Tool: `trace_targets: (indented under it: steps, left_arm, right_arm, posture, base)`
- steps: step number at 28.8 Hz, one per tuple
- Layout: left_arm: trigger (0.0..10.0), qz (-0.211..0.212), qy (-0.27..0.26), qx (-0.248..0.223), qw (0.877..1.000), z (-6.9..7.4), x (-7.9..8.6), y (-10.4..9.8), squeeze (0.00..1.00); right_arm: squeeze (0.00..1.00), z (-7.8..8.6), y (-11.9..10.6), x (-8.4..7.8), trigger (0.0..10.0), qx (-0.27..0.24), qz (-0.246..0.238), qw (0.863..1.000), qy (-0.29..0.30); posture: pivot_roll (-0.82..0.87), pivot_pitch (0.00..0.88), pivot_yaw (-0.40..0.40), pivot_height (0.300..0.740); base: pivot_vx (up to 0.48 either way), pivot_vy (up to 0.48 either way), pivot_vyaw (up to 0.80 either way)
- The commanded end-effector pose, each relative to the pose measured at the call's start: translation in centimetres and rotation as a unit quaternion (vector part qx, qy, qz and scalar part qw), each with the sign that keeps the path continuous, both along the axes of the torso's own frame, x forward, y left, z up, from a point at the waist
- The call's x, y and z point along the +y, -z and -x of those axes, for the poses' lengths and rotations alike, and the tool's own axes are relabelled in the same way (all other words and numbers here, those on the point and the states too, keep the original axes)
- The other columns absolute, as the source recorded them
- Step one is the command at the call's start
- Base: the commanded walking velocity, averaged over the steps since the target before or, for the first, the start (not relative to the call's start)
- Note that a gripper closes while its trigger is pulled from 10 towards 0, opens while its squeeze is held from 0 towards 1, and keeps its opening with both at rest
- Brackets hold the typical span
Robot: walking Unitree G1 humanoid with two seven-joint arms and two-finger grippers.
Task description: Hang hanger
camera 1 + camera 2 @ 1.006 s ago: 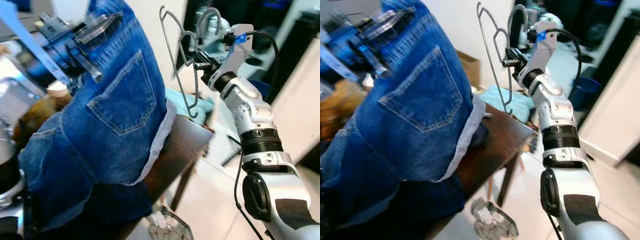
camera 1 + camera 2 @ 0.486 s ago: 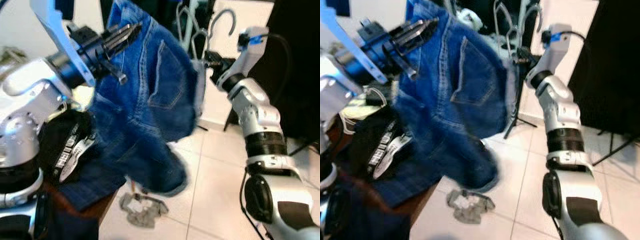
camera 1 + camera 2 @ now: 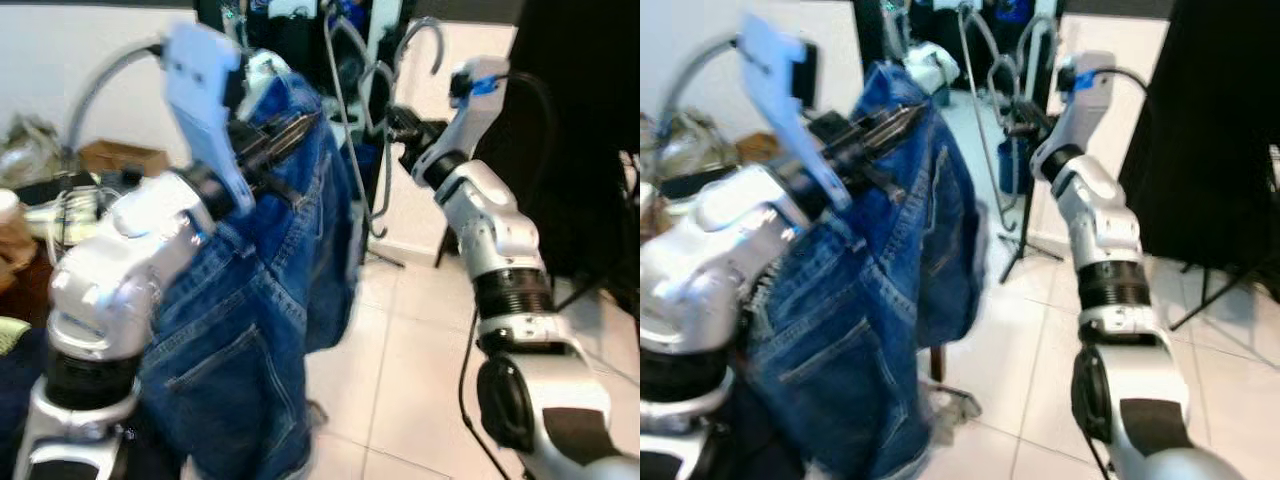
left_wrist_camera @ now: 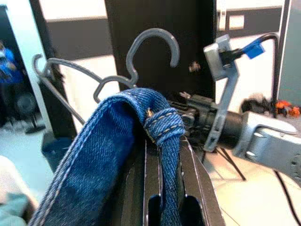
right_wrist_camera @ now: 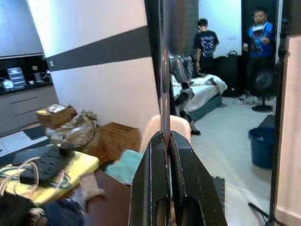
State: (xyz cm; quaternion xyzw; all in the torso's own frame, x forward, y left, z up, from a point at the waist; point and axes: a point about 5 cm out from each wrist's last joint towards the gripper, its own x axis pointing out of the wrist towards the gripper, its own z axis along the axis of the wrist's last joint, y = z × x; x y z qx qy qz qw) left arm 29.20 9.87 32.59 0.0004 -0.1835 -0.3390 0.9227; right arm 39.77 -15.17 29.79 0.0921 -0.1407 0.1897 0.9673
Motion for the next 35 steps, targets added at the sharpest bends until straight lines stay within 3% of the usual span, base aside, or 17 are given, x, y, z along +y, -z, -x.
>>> trace_targets:
  steps: [1, 13, 16, 22, 23, 24, 25, 26, 27, 28, 30, 32, 35]
  left_arm:
    - [10.0, 0.01, 0.015, -0.024, 1.0, 0.4, -0.8, -0.6, 0.0]
    - [10.0, 0.007, 0.042, -0.02, 0.999, 0.5, -2.0, 0.5, 0.0]
    - [10.0, -0.014, 0.047, 0.003, 0.999, 0.1, -1.5, 1.9, 0.0]
    - [10.0, -0.039, 0.045, 0.024, 0.998, -0.3, -0.9, 3.2, 0.0]
    - [10.0, -0.07, 0.038, 0.039, 0.996, -0.6, -0.5, 4.2, 0.0]
    - [10.0, -0.144, 0.012, 0.058, 0.988, -1.2, 0.6, 6.2, 0.0]
    - [10.0, -0.144, 0.012, 0.058, 0.988, -1.2, 0.6, 6.2, 0.0]
    - [10.0, -0.222, -0.019, 0.071, 0.972, -1.6, 2.1, 8.2, 0.0]
    - [10.0, -0.222, -0.019, 0.071, 0.972, -1.6, 2.1, 8.2, 0.0]
    - [10.0, -0.273, -0.038, 0.078, 0.958, -1.8, 3.1, 9.4, 0.0]
    - [10.0, -0.273, -0.038, 0.078, 0.958, -1.8, 3.1, 9.4, 0.0]
    - [10.0, -0.339, -0.061, 0.106, 0.933, -1.8, 5.9, 11.5, 0.0]
    - [10.0, -0.339, -0.061, 0.106, 0.933, -1.8, 5.9, 11.5, 0.0]
  right_arm:
    - [0.0, 0.2, -0.3, 0.2, 10.0, -0.005, 0.002, 1.0, -0.001]
    - [0.0, 0.3, 0.7, 0.8, 10.0, 0.007, 0.026, 1.0, -0.014]
    - [0.0, 0.0, 2.2, -0.5, 10.0, 0.033, 0.08, 0.996, 0.018]
    - [0.0, -0.2, 2.8, -1.5, 10.0, 0.052, 0.097, 0.993, 0.042]
    - [0.0, -0.2, 3.2, -2.0, 10.0, 0.063, 0.109, 0.991, 0.051]
    - [0.0, -0.2, 4.0, -2.6, 10.0, 0.079, 0.133, 0.986, 0.06]
    - [0.0, -0.2, 4.0, -2.6, 10.0, 0.079, 0.133, 0.986, 0.06]
    - [0.0, 0.0, 4.8, -3.2, 10.0, 0.093, 0.153, 0.982, 0.066]
    - [0.0, 0.0, 4.8, -3.2, 10.0, 0.093, 0.153, 0.982, 0.066]
    - [0.0, 0.1, 5.3, -3.6, 10.0, 0.102, 0.166, 0.979, 0.068]
    - [0.0, 0.1, 5.3, -3.6, 10.0, 0.102, 0.166, 0.979, 0.068]
    - [0.0, 0.4, 6.3, -5.0, 10.0, 0.12, 0.193, 0.971, 0.077]
    - [0.0, 0.4, 6.3, -5.0, 10.0, 0.12, 0.193, 0.971, 0.077]
  posture:
    - [-0.06, 0.0, -0.026, 0.74]
    - [-0.07, 0.0, -0.024, 0.74]
    - [-0.08, 0.0, -0.021, 0.74]
    - [-0.09, 0.0, -0.015, 0.74]
    - [-0.09, 0.0, -0.013, 0.74]
    - [-0.09, 0.0, -0.012, 0.74]
    - [-0.09, 0.0, -0.012, 0.74]
    - [-0.1, 0.0, -0.01, 0.74]
    - [-0.1, 0.0, -0.01, 0.74]
    - [-0.1, 0.0, -0.01, 0.74]
    - [-0.1, 0.0, -0.01, 0.74]
    - [-0.1, 0.0, -0.007, 0.74]
    - [-0.1, 0.0, -0.007, 0.74]
  base:
    - [0.0, -0.42, 0.0]
    - [0.0, -0.421, 0.0]
    - [0.0, -0.423, 0.0]
    - [0.122, -0.419, -0.38]
    - [0.0, 0.0, -0.8]
    - [0.0, 0.0, -0.8]
    - [0.0, 0.0, -0.8]
    - [0.0, 0.0, -0.8]
    - [0.0, 0.0, -0.8]
    - [0.0, 0.0, -0.8]
    - [0.0, 0.0, -0.8]
    - [0.0, 0.0, -0.79]
    - [0.0, 0.0, -0.79]
